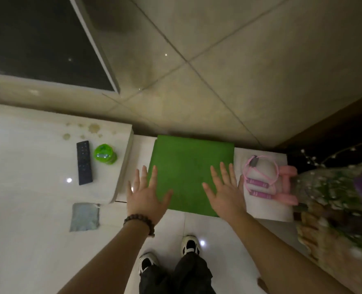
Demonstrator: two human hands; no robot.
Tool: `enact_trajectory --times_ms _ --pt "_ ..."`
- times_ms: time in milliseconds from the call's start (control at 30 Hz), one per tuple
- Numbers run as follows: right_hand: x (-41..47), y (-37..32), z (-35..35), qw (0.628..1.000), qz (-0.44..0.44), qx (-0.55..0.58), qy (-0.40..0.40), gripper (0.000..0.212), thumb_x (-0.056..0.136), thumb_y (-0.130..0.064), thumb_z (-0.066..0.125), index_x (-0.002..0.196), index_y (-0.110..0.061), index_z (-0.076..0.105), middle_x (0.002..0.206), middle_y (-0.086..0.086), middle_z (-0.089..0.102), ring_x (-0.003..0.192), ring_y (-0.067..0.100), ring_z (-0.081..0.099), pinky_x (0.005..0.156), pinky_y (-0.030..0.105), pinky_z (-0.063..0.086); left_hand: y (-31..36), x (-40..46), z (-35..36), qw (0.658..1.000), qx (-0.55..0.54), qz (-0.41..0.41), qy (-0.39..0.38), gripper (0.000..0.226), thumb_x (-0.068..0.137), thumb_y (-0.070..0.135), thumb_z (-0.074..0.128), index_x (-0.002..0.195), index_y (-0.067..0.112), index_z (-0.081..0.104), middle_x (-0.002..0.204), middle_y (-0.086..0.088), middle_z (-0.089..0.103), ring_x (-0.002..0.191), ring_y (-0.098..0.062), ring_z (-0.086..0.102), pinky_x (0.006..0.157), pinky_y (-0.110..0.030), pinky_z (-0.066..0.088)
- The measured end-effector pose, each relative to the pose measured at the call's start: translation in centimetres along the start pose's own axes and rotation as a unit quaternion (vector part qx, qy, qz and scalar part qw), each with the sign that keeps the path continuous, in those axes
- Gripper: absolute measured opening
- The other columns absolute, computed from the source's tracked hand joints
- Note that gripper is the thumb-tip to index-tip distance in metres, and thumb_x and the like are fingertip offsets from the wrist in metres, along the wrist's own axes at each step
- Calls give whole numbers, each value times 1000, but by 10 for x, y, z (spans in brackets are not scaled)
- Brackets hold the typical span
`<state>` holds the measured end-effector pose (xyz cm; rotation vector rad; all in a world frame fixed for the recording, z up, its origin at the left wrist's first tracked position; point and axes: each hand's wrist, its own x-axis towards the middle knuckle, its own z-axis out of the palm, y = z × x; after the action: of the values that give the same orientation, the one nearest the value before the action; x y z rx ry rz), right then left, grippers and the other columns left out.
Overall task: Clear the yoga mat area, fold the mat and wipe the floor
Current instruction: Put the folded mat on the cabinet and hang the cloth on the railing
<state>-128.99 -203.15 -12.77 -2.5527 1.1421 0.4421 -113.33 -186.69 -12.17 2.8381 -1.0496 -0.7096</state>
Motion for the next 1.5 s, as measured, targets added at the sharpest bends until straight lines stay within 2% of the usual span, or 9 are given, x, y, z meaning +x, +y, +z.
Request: enact_trajectory --times_ms 133,233,300,367,500,767,933,1233,1500 --pt "-42 -38 -62 998 -62 -7 19 79 81 -68 -5 151 -33 9 160 2 -1 146 21 -15 117 53 -4 -10 -74 -59 998 -29 -51 34 89 74 74 -3 152 31 -9 162 -1 -4 148 -20 -10 120 -46 -1" --pt "-61 -67 -94 993 -110 -25 32 73 87 -64 5 151 -30 18 160 4 6 147 23 -8 115 54 -4 -28 -115 -87 989 -72 -110 75 81 85 72 12 153 30 -2 162 -1 0 148 -20 -9 120 -46 0" --pt "-69 -85 -106 988 -142 -37 38 63 95 -56 22 150 -27 23 160 7 6 147 23 -7 115 55 -2 -41 -137 -99 979 -85 -154 104 74 92 65 24 153 30 2 162 -2 3 148 -21 -8 120 -47 2" --pt "-75 -104 -111 984 -169 -37 38 59 96 -51 31 149 -25 25 160 8 7 147 24 -6 115 56 0 -56 -155 -110 968 -95 -199 123 73 93 63 25 153 29 3 162 -2 2 148 -22 -8 120 -47 2" --pt "-86 -151 -111 973 -229 -33 26 59 96 -51 33 149 -26 24 160 8 7 147 23 -7 114 56 -2 -88 -183 -120 948 -117 -265 133 72 94 62 22 152 32 -7 162 -1 -3 148 -22 -10 120 -47 -1" --pt "-116 -265 -76 942 -328 -73 -17 58 97 -47 31 150 -24 22 159 9 14 147 24 -7 114 57 1 -178 -236 -117 911 -150 -362 125 71 96 60 22 151 31 -11 162 -3 -7 148 -24 -12 120 -50 2" --pt "-138 -341 -30 943 -318 -91 -34 57 99 -48 26 151 -27 17 160 5 10 147 22 -10 115 53 0 -266 -259 -94 909 -161 -370 105 72 96 60 23 149 33 -17 161 -4 -9 147 -25 -14 120 -49 -1" --pt "-176 -462 60 957 -251 -133 -56 56 99 -45 25 150 -24 20 159 8 10 147 24 -8 116 55 2 -444 -275 -68 944 -133 -303 9 73 95 59 22 152 29 -13 161 -8 -8 147 -28 -14 119 -51 -1" --pt "-169 -507 122 953 -242 -153 -98 58 98 -52 21 151 -28 14 160 7 8 147 25 -8 117 53 4 -509 -243 -38 949 -143 -281 -15 74 95 58 24 152 26 -10 161 -9 -5 148 -27 -11 120 -48 1"
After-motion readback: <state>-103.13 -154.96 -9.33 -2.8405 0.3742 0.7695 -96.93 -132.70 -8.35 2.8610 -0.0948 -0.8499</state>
